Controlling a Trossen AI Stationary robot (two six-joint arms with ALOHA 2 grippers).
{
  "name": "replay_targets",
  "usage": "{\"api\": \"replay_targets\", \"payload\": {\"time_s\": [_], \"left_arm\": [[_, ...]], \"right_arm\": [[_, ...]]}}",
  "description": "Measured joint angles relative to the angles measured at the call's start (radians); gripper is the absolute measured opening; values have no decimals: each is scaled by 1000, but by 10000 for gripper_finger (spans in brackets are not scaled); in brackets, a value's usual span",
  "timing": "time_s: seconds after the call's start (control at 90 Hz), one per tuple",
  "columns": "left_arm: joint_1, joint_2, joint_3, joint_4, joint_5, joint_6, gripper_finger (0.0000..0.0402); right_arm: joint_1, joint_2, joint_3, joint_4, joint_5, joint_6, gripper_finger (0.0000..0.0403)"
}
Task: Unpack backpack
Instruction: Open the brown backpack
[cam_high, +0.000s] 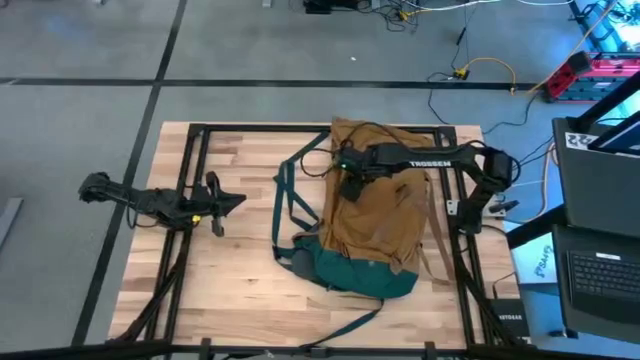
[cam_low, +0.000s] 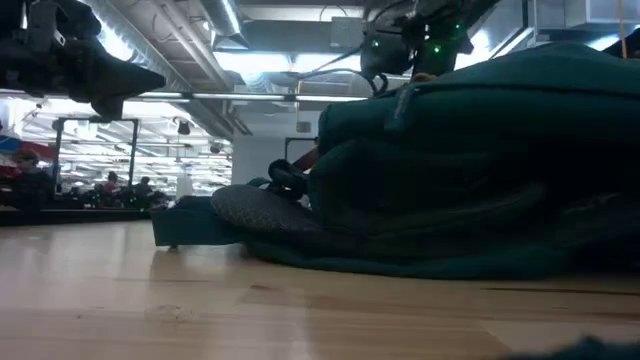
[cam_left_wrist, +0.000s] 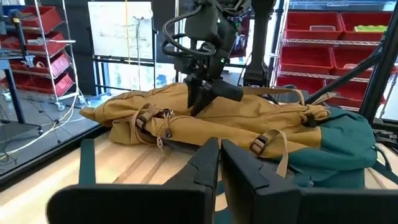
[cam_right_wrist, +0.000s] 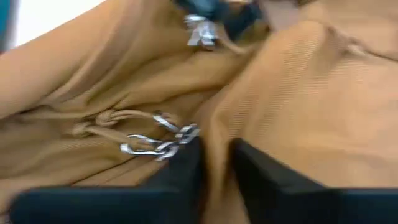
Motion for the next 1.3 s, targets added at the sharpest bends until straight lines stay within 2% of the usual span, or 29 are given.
{"api": "replay_targets", "payload": {"time_s": [0.044,0.422,0.556,0.833,0.978,1.156,1.3], "left_arm": [[0,2,0,0,6,0,4],[0,6,0,0,17,0,4],[0,6,0,0,17,-2,4],[0,5,0,0,17,-3,4],[0,5,0,0,15,-3,4],[0,5,0,0,14,-3,4],[0,5,0,0,13,-11,4]], "right_arm": [[0,0,0,13,-14,-11,13],[2,1,-2,308,-208,-84,0],[2,1,2,342,-219,-112,1],[10,1,2,334,-245,-110,41],[34,1,2,330,-206,-111,120],[69,1,2,329,-56,-113,230],[66,1,1,317,-29,-105,286]]}}
